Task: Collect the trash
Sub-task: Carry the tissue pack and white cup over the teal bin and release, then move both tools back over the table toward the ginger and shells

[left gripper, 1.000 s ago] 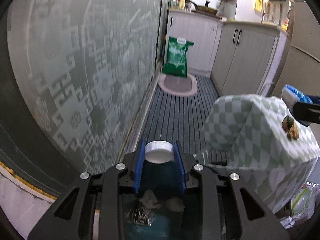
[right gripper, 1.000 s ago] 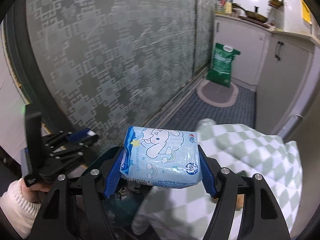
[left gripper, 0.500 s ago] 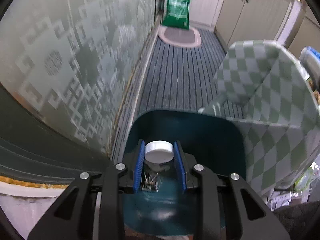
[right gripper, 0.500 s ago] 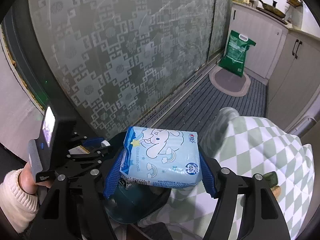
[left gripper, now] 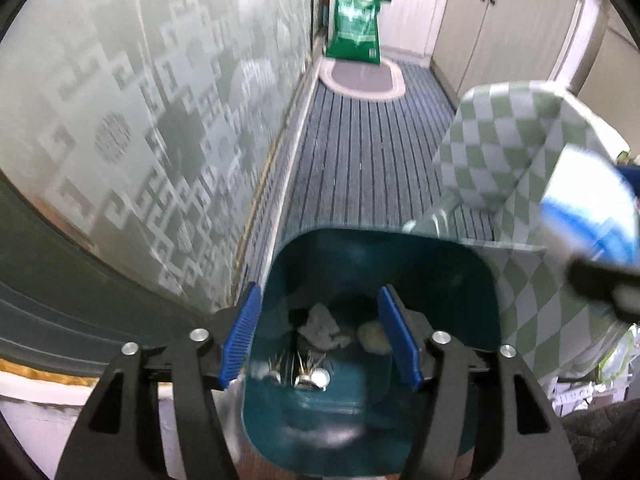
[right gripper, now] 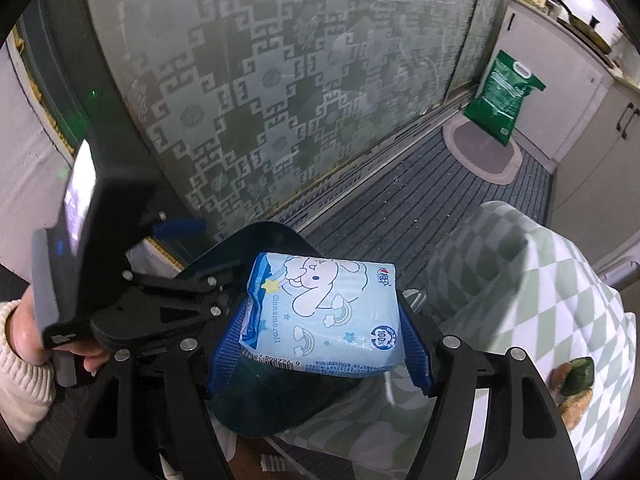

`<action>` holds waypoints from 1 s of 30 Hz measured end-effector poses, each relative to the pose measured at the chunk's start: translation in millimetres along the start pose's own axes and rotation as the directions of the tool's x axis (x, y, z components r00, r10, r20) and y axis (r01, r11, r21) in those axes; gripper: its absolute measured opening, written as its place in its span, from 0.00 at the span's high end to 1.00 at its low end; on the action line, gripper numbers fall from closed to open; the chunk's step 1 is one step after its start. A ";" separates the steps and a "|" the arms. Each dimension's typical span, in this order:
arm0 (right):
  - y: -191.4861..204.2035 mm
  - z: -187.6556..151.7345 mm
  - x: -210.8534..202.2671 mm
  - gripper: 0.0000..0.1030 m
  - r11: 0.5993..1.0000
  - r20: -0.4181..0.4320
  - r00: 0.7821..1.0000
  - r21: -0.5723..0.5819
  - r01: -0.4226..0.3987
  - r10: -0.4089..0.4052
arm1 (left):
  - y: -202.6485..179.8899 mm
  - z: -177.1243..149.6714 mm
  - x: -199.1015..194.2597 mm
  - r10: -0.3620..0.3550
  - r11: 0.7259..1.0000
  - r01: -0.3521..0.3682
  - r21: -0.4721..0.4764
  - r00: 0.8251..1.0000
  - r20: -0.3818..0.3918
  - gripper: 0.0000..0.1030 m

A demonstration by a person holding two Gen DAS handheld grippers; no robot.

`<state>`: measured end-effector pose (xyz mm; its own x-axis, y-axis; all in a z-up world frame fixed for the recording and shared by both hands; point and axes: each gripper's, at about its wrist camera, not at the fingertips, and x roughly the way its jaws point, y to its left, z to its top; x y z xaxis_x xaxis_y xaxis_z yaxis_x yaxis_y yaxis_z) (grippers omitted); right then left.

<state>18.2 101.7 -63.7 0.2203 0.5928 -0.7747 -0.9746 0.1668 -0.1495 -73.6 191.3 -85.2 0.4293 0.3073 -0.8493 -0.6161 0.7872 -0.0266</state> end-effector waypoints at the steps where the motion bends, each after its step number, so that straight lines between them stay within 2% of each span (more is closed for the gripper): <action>1: 1.4 0.6 1.8 0.32 1.000 -0.005 1.000 -0.003 -0.002 0.002 | -1.4 2.7 -3.4 -0.002 1.000 0.002 0.000 1.000 0.029 0.35; 9: 10.5 -1.4 15.1 0.31 0.999 -0.048 0.999 -0.035 -0.012 0.010 | 3.0 9.3 -28.1 -0.007 0.999 0.013 -0.037 0.985 0.171 0.31; 14: 15.5 -5.2 20.3 0.30 0.999 -0.070 0.997 -0.043 -0.033 0.030 | 2.6 10.6 -48.2 -0.018 0.998 0.035 -0.054 0.959 0.284 0.28; 19: 18.9 -9.3 23.0 0.22 0.997 -0.078 0.995 -0.044 -0.057 0.054 | 3.8 12.3 -65.6 -0.027 0.997 0.055 -0.059 0.920 0.391 0.23; 21: 19.6 -10.5 20.0 0.19 0.996 -0.068 0.995 -0.044 -0.073 0.070 | 2.3 12.0 -72.1 -0.034 0.996 0.064 -0.056 0.903 0.428 0.21; 24: 20.1 -11.6 10.4 0.19 0.997 -0.033 0.998 -0.054 -0.054 0.052 | -0.1 10.6 -79.9 -0.036 0.996 0.072 -0.057 0.880 0.474 0.20; 30: 6.0 -9.4 -21.0 0.19 1.000 0.086 0.996 -0.019 0.022 -0.021 | -8.5 8.7 -103.0 -0.082 0.990 0.132 -0.042 0.805 0.587 0.17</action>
<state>7.4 82.8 -54.0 0.2431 0.6549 -0.7155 -0.9700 0.1649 -0.1787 -106.9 157.5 7.0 0.7840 0.4967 -0.3724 -0.5815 0.7975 -0.1604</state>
